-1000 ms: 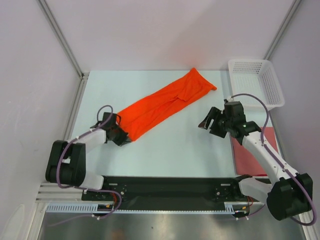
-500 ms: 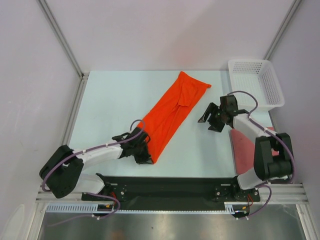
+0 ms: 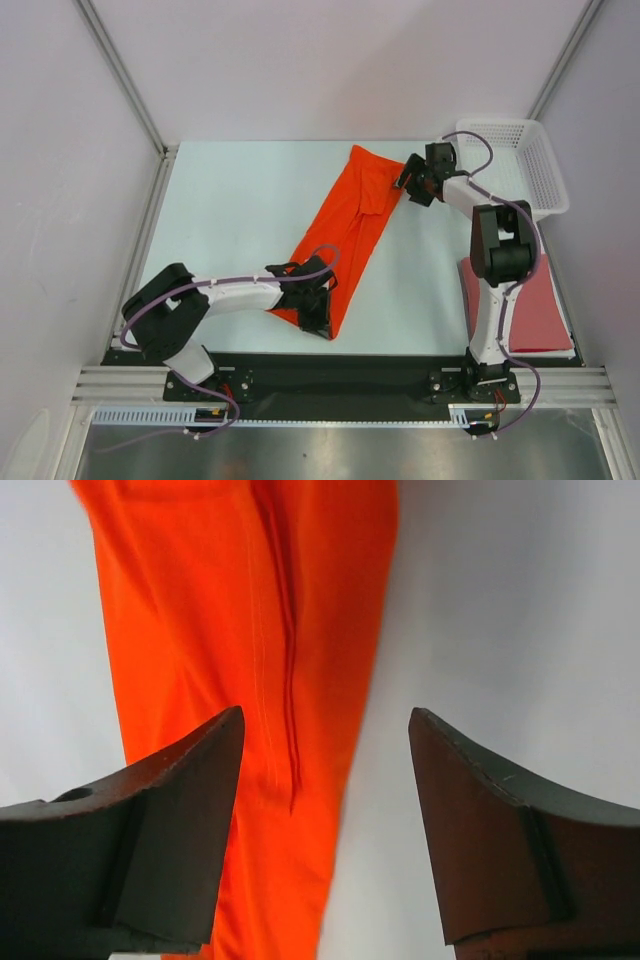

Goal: Fold and stack the t-shirts
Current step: Fold the tshirt

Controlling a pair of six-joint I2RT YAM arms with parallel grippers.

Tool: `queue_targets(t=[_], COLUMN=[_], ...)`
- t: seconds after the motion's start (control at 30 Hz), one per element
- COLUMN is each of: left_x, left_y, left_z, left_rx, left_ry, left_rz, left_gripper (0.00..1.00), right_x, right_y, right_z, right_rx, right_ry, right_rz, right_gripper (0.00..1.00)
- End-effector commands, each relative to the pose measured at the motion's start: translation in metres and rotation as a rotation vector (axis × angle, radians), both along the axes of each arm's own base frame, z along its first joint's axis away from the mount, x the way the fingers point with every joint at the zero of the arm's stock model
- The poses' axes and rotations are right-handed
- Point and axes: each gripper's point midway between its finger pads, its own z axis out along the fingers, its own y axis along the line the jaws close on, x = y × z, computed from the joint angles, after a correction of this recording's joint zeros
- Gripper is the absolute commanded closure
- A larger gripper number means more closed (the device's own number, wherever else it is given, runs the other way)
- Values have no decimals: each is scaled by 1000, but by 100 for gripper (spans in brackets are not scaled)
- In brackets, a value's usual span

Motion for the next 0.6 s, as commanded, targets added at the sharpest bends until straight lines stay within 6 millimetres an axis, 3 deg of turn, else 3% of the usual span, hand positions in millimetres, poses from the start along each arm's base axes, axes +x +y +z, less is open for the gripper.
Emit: queue_targets(t=[0.0, 0.07, 0.13, 0.27, 0.33, 0.4, 0.47, 0.5, 0.57], left_x=[-18, -20, -19, -9, -10, -10, -11, -12, -11], left_y=[10, 6, 0, -23, -27, -30, -30, -31, -35], left_z=[0, 0, 1, 12, 10, 8, 4, 4, 3], left_rx=[0, -10, -30, -103, -112, -120, -114, -119, -132], left_ry=[38, 54, 59, 39, 52, 66, 77, 86, 92], left_rz=[-66, -85, -104, -129, -140, -144, -144, -143, -133], left_gripper=[95, 95, 95, 95, 95, 95, 95, 95, 95], right_x=[42, 63, 73, 91, 94, 103, 107, 114, 120], right_y=[-12, -11, -14, -23, -26, -27, -26, -21, -17], right_z=[-12, -7, -23, -27, -37, -35, -50, -44, -58], right_rx=[-37, -24, -32, -32, -29, -17, 2, 22, 36], right_ry=[-54, -93, -83, -99, -81, -86, -56, -73, -67], right_rz=[-48, -65, -89, -153, -168, -182, -187, -174, -172], right_gripper=[29, 35, 45, 46, 46, 48, 58, 63, 83])
